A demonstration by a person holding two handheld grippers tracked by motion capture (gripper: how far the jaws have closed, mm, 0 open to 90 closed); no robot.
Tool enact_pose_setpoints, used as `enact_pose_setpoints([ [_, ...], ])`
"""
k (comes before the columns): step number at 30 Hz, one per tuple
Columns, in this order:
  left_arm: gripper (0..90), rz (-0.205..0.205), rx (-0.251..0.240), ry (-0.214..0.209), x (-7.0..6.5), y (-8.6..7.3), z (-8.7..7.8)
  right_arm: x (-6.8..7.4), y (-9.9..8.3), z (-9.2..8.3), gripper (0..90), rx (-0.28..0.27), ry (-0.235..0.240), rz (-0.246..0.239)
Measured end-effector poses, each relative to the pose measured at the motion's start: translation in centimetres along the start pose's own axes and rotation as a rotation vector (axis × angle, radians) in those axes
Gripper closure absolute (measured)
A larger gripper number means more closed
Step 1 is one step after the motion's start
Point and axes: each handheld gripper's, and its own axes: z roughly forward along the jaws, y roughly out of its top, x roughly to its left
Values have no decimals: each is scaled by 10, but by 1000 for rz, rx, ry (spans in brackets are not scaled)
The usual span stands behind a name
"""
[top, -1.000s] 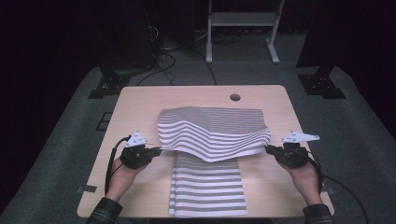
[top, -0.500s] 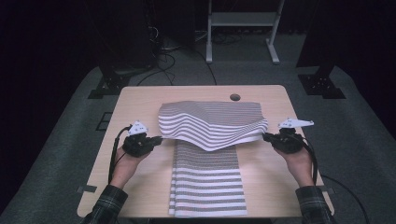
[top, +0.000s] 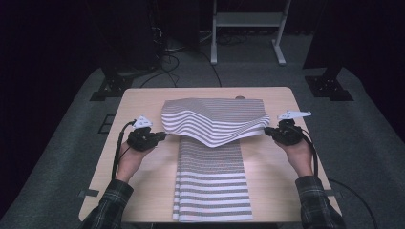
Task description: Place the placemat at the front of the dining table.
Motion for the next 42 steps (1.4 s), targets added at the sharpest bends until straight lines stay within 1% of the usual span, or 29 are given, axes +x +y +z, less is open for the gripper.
enact_pose_setpoints([
  [1,850,-10,-1,2,2,1,2,0,1,1,871,-2,-4,-1],
  [3,849,-12,2,7,5,3,4,-3,6,5,871,13,-8,0],
  [5,850,-13,5,11,10,6,8,-5,9,7,871,15,-11,1],
  [6,850,-13,5,11,10,6,8,-5,9,7,871,15,-11,1],
  [7,850,-16,-2,15,11,7,9,-8,12,11,871,20,-16,4],
  [12,849,-24,-3,23,20,11,16,-16,19,17,871,19,-22,24],
  [14,849,-19,4,35,23,12,20,-19,20,21,871,25,-30,24],
  [15,849,-24,5,35,24,13,22,-21,21,23,871,29,-31,25],
  [16,849,-23,12,38,25,13,25,-23,22,28,871,38,-38,23],
  [18,849,-27,24,43,28,14,30,-25,22,29,870,36,-38,25],
  [20,849,-31,28,49,30,14,35,-28,22,33,870,31,-39,37],
  [21,849,-37,27,52,30,15,37,-30,21,36,870,38,-38,45],
  [23,849,-33,36,63,32,15,41,-32,21,41,870,53,-39,48],
  [24,849,-37,36,65,33,15,43,-33,21,43,870,60,-41,49],
  [26,849,-42,46,69,35,15,46,-34,21,47,869,66,-43,51],
  [29,849,-51,46,70,38,16,50,-36,23,51,870,73,-50,55],
  [33,848,-44,56,81,40,20,55,-37,24,54,869,72,-53,60],
  [35,847,-46,56,87,42,20,57,-38,23,57,869,83,-56,61],
  [36,845,-50,58,91,43,20,58,-39,21,60,869,96,-57,66],
  [40,843,-54,76,101,46,18,64,-40,18,65,866,106,-63,65],
  [42,839,-59,85,99,46,17,66,-40,18,67,866,109,-64,67],
])
